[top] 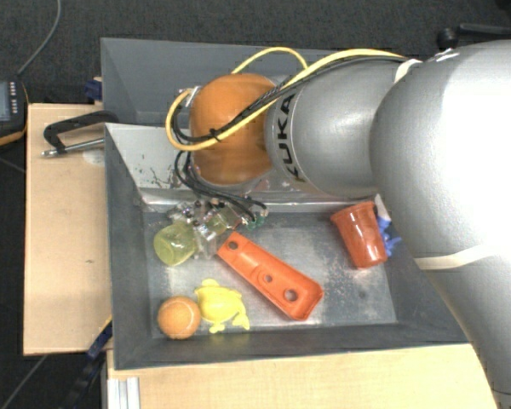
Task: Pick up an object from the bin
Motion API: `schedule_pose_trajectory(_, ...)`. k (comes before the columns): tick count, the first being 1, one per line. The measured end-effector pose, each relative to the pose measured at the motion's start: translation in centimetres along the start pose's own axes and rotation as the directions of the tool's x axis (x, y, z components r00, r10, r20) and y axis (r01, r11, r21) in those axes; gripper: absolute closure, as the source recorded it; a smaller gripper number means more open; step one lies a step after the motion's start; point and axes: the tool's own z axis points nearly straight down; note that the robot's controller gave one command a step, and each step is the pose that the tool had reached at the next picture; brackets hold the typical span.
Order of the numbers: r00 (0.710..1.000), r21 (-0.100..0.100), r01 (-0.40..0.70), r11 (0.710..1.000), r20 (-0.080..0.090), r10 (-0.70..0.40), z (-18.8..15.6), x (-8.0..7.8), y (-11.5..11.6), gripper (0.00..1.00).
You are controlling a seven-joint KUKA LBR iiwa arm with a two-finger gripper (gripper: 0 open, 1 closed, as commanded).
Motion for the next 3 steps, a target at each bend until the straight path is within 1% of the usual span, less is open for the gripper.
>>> schedule_pose_trajectory(1,1.0,-0.001,-0.004,1.0,0.001,0.004,-3.2,0.0,0.1,1.0)
schedule_pose_trajectory(2,1.0,0.002,-0.004,1.0,0.011,0.004,-5.9,-0.3,0.0,1.0)
schedule_pose_trajectory(3,1.0,0.003,-0.003,1.0,0.013,0.003,-7.5,-0.3,0.0,1.0)
